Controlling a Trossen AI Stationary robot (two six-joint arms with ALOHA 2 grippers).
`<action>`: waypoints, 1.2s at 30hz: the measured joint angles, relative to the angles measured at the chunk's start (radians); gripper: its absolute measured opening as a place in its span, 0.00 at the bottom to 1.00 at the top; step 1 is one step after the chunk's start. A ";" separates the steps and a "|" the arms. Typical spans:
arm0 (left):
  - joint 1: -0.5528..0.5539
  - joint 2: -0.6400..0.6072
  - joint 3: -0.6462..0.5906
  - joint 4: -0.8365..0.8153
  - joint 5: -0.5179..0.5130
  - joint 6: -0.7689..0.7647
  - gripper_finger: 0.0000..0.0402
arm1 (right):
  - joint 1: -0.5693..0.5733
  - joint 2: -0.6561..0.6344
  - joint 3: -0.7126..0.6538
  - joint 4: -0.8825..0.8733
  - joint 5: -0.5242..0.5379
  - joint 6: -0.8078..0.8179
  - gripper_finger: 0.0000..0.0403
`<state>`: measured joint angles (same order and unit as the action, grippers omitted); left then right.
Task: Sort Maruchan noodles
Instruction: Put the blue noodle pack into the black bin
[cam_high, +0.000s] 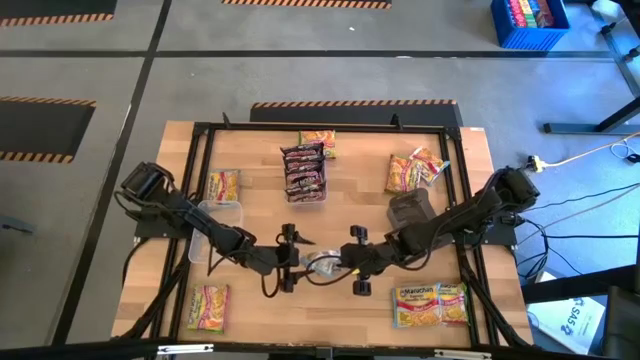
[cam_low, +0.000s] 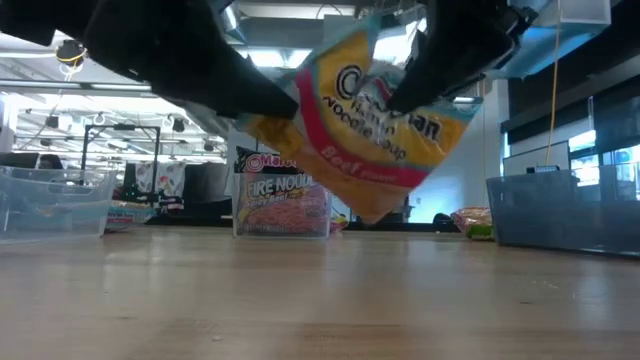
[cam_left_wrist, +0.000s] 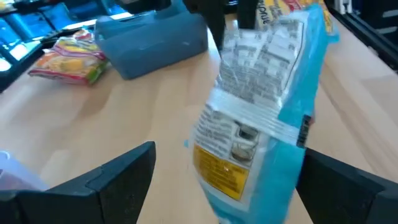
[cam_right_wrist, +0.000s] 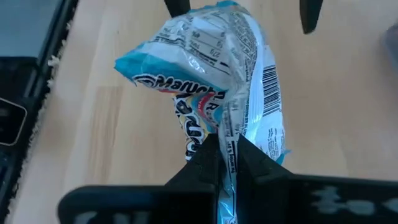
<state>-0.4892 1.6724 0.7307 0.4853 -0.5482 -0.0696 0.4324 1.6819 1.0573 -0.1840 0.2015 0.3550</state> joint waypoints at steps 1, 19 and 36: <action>0.001 0.005 0.000 0.004 0.003 0.001 0.88 | -0.001 0.009 0.000 0.009 -0.003 -0.001 0.01; 0.004 0.056 0.000 0.053 0.068 0.030 0.86 | -0.001 0.057 0.009 0.117 0.026 -0.045 0.01; 0.004 0.057 0.000 0.079 0.098 -0.006 0.52 | -0.001 0.056 0.012 0.139 0.027 -0.099 0.09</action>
<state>-0.4851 1.7290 0.7303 0.5640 -0.4503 -0.0761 0.4316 1.7382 1.0693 -0.0452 0.2282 0.2563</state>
